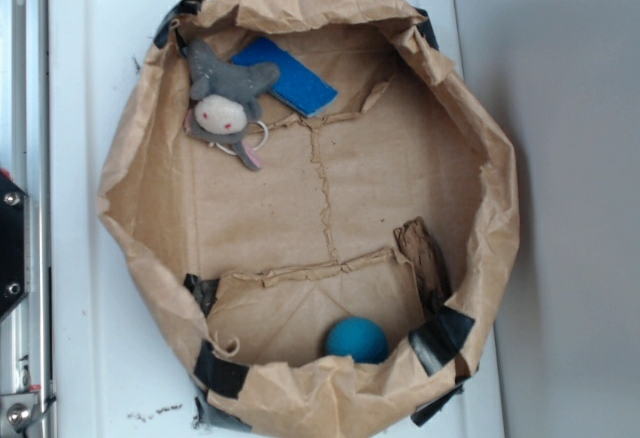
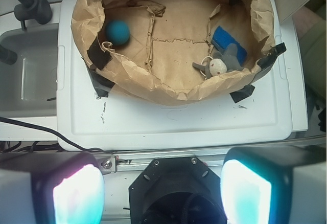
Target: Grab the blue ball.
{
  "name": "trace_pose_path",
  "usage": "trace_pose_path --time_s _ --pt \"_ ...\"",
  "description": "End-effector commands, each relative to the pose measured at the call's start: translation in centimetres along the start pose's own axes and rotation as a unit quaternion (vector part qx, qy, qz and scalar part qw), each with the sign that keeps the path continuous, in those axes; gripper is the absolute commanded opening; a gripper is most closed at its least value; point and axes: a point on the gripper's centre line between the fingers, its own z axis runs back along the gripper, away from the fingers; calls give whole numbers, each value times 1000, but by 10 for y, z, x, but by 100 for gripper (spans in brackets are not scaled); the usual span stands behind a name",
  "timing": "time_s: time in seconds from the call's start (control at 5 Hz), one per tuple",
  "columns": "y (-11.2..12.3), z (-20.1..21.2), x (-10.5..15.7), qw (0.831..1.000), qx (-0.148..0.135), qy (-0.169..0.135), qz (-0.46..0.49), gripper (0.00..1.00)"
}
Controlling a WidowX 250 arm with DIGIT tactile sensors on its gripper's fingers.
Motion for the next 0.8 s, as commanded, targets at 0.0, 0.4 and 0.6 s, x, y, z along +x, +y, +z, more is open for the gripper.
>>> trace_pose_path --time_s 0.0,0.4,0.6 --pt "0 0 0 1000 0 0 0 100" --pt "1 -21 79 999 20 -48 -17 100" --pt "14 -45 125 997 -4 -48 -56 100"
